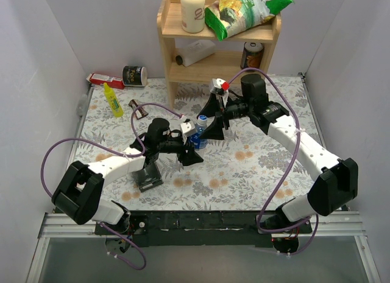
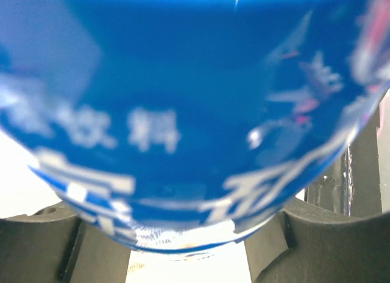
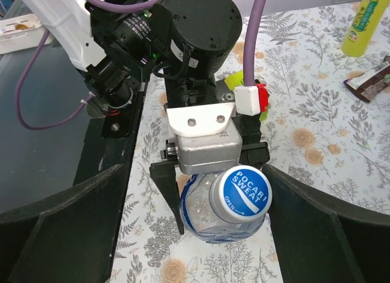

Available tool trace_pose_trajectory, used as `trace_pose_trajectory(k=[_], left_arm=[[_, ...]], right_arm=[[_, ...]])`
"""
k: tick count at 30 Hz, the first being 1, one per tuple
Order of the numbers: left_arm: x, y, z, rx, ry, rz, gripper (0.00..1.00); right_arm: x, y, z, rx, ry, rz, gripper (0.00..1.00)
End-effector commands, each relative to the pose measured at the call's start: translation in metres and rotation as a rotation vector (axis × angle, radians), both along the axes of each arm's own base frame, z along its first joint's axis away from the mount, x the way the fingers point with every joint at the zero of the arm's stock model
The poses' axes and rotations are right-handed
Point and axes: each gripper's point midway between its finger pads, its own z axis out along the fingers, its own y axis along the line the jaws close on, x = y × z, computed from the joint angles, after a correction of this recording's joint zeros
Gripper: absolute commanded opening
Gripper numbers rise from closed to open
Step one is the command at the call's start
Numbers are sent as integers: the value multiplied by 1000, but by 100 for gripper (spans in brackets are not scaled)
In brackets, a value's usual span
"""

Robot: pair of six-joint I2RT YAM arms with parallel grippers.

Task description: Screw on the bottle caps

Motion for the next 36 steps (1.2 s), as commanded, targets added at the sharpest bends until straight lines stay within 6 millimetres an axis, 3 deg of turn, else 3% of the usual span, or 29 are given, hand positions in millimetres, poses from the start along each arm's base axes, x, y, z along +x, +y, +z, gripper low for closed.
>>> trace_pose_trajectory(k=[1, 5, 9, 13, 17, 20, 24, 25, 27, 36], left_arm=[[10, -2, 13, -47, 36, 43, 0], [16, 1, 15, -71, 60, 75, 0], [21, 2, 15, -76, 67, 96, 0], [28, 5, 13, -69, 66, 123, 0], [15, 2, 6, -39, 27, 31, 0], [-1, -2, -2, 20, -45, -70, 0], [-12, -5, -5, 62, -103, -148, 0], [-14, -3, -7, 76, -99, -157, 0], [-14, -3, -6, 79, -110, -158, 0], [-8, -7, 0, 55, -74, -110, 0]], right_arm=[[-7, -10, 14, 7, -113, -27, 98], [6, -23, -5, -91, -179, -133, 98], [1, -35, -18, -150, -209, -162, 98], [-13, -48, -15, -172, -211, -166, 98], [-4, -53, 0, -141, -186, -237, 98], [6, -43, 21, -74, -204, -215, 98], [10, -33, 34, -34, -281, -119, 97], [11, -31, 25, -55, -281, -89, 97], [7, -28, 30, -38, -290, -36, 97], [-9, -25, 12, -31, -199, 70, 98]])
